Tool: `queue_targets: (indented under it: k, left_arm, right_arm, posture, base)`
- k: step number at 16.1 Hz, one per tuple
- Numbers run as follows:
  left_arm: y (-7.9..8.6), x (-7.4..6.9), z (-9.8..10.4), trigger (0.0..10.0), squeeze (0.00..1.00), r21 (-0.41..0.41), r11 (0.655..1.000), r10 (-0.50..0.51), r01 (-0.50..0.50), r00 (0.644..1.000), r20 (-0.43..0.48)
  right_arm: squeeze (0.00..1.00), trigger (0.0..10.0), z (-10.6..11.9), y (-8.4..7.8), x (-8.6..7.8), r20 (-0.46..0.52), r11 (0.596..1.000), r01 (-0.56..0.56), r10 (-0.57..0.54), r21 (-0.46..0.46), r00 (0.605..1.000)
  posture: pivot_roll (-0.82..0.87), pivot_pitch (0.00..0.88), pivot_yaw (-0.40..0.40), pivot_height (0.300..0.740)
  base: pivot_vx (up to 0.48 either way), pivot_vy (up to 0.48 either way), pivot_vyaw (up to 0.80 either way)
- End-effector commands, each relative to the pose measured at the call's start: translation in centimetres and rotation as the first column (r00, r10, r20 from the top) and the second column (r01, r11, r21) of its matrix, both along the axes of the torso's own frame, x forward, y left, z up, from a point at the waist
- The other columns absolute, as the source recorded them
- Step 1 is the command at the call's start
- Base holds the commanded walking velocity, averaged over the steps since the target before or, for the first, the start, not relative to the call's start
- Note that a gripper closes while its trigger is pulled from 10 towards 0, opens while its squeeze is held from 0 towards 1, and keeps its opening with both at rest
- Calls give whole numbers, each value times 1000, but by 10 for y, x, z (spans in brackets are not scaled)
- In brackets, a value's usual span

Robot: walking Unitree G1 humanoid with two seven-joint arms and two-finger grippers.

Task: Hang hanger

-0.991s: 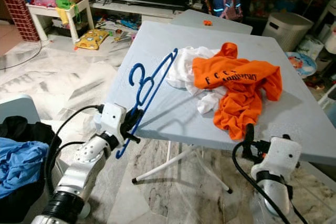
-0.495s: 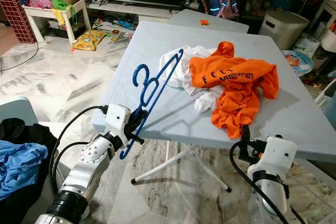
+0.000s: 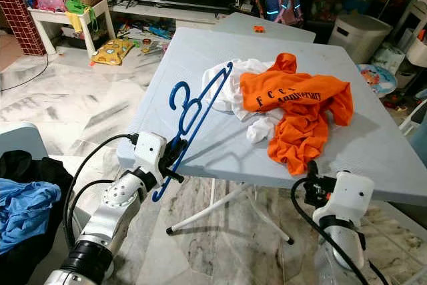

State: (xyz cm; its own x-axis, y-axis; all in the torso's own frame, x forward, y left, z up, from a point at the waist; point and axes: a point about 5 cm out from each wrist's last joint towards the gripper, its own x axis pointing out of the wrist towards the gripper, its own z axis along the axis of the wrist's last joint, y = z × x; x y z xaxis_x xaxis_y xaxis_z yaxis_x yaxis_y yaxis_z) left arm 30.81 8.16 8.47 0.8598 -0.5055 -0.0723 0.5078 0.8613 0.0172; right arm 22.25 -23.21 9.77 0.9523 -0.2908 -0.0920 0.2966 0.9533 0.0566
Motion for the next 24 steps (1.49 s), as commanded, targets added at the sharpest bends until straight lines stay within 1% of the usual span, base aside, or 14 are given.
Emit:
queue_targets:
  k: [1, 2, 5, 6, 9, 11, 21, 24]
  left_arm:
    - [-4, 0, -5, 10000, 0, 14, 1000, -12, 13, 1000, -29]
    - [-4, 0, -5, 10000, 0, 15, 1000, -13, 13, 1000, -28]
    - [-6, 1, -4, 10000, 0, 16, 1000, -17, 17, 999, -27]
    - [-6, 1, -5, 10000, 0, 16, 1000, -18, 18, 999, -28]
    - [-6, 0, -5, 10000, 0, 17, 1000, -19, 20, 999, -29]
    - [-7, 0, -5, 10000, 0, 16, 1000, -22, 22, 999, -29]
    - [-11, 1, -5, 10000, 0, 11, 1000, -28, 28, 999, -31]
    - [-11, 2, -5, 10000, 0, 3, 1000, -23, 23, 999, -27]
  right_arm:
    - [0, 10000, 0, -3, 1, -7, 1000, 13, -13, 18, 1000]
    - [0, 10000, 0, -3, 2, -15, 1000, 6, -6, 5, 1000]
    - [0, 10000, -2, -3, 5, -32, 997, 15, -17, -73, 999]
    - [0, 10000, -3, -2, 5, -25, 999, 9, -10, -46, 1000]
    - [0, 10000, -1, -4, 6, -26, 996, 24, -27, -83, 999]
    - [0, 10000, -3, -2, 6, -41, 998, 4, -7, -57, 999]
    - [0, 10000, -3, -2, 5, -34, 999, -16, 14, -36, 999]
    - [0, 10000, -1, -2, 6, -12, 1000, -17, 17, -14, 1000]
  posture:
    - [49, 0, -83, 740]
    - [51, 0, -83, 740]
    - [52, 0, -83, 740]
    - [53, 0, -83, 740]
    - [53, 0, -83, 740]
    - [50, 0, -82, 740]
    - [44, 0, -85, 740]
    - [42, 0, -84, 740]
  base:
    - [0, 0, 0]
    - [0, 0, 0]
    - [-109, 0, 0]
    - [0, 0, 0]
    - [-315, 0, 0]
    - [-364, 0, 0]
    - [-392, 0, 0]
    - [-110, 0, 0]
